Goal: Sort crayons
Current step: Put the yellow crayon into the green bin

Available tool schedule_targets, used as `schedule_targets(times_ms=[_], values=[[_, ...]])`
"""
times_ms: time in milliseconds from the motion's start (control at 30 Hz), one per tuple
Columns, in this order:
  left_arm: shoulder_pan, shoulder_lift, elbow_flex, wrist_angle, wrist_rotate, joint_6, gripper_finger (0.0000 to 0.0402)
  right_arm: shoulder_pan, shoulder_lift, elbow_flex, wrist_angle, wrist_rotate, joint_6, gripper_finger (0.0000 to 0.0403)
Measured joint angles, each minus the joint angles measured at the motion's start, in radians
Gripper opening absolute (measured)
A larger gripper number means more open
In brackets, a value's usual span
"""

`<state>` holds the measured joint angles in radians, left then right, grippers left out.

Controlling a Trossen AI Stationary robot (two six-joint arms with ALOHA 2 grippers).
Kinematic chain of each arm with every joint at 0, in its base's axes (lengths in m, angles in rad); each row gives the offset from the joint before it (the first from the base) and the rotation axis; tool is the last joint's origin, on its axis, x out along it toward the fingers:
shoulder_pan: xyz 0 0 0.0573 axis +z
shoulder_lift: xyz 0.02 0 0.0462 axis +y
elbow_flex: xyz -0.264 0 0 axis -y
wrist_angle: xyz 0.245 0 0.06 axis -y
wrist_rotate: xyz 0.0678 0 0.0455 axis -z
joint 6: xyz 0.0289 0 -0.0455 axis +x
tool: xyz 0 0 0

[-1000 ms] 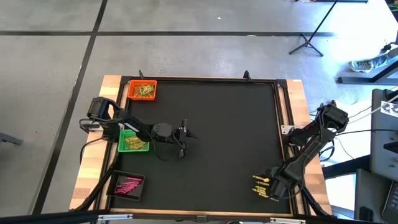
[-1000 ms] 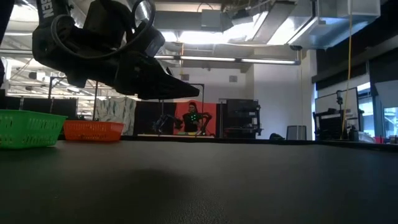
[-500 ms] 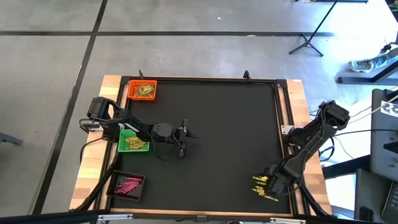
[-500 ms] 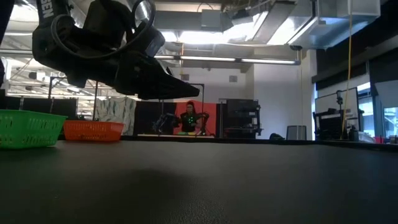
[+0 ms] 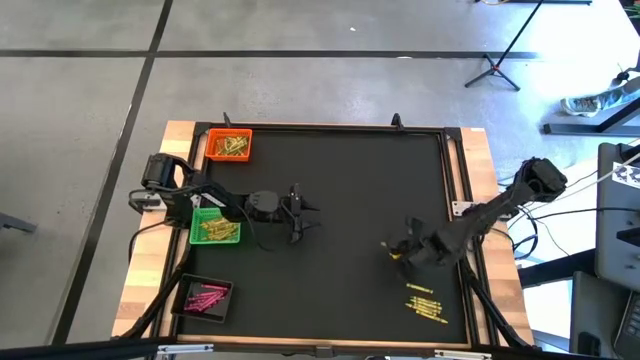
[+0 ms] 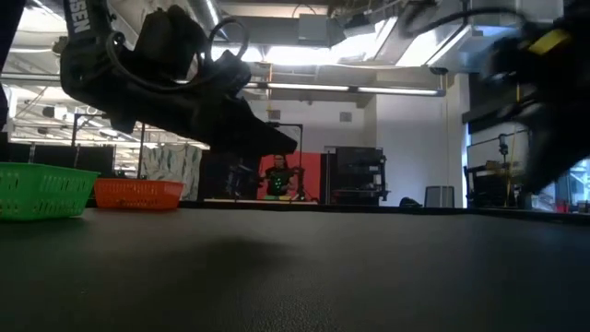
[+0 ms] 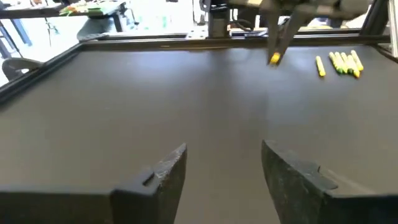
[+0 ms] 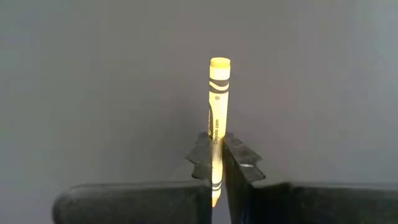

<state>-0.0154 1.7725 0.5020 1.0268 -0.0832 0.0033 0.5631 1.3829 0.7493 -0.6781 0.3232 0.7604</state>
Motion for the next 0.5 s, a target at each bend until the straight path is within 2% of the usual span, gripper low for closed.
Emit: schedule_targets(times_ms=[133, 333, 500], values=[[0.0, 0.0, 0.012, 0.002, -0.004, 0.002, 0.0192, -0.141, 0.0, -0.121, 0.304, 0.01, -0.267, 0.001], [0.0, 0.0, 0.023, -0.002, -0.004, 0.006, 0.0192, -0.335, -0.036, -0.21, 0.601, -0.036, -0.594, 0.0011], [0.003, 0.0, 0.023, -0.002, -0.004, 0.006, 0.0192, -0.446, -0.036, -0.282, 0.997, -0.196, -0.775, 0.0011]])
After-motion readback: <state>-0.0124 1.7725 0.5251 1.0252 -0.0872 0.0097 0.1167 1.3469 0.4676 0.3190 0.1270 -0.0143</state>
